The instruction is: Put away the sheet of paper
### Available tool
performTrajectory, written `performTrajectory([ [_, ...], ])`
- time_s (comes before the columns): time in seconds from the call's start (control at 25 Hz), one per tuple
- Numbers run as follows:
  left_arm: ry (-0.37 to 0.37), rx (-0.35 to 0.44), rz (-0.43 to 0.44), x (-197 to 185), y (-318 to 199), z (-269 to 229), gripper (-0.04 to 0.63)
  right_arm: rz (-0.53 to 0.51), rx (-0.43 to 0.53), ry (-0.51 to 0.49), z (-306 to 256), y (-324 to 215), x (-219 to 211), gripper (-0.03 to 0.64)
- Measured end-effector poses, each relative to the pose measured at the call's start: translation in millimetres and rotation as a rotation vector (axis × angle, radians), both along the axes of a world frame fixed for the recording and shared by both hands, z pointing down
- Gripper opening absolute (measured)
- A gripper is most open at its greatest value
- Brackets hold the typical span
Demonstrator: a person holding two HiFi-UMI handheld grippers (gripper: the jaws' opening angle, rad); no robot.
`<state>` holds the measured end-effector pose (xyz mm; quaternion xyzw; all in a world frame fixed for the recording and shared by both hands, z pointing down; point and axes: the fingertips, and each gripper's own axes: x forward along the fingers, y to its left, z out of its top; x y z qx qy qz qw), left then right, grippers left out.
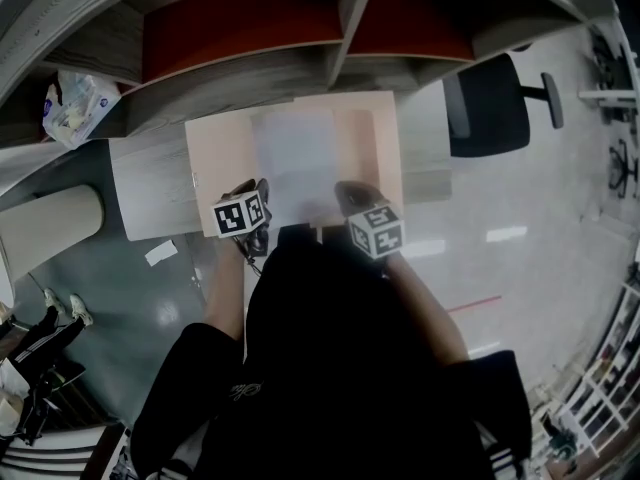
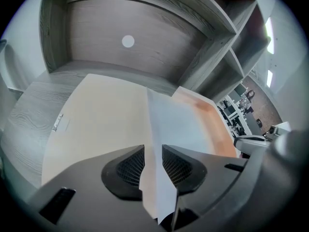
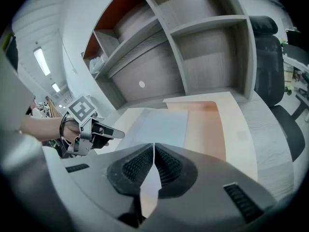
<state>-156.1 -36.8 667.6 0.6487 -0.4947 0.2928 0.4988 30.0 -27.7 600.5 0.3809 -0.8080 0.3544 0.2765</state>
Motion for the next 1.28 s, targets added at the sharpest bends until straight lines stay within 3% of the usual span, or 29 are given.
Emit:
performTrajectory([
  [0.28,0.012,-0.094,0.014,6,12,16,0.14,0.004,-0.004,-0.002,0,-1,0,0.025],
  [0.44,0.043,-0.124,-0.012,11,14,18,0.078,0.014,-0.005,0.0,1,0,4,0.025],
  [1.0,0.042,-0.116,-0.028,30,1,19,0.049,0.036,-0.008,0.0,3,-3,15,0.025],
  [1.28,0.027,-0.114,0.038,46,-3,20,0.049,0.05,-0.009,0.002,4,-8,22,0.025],
])
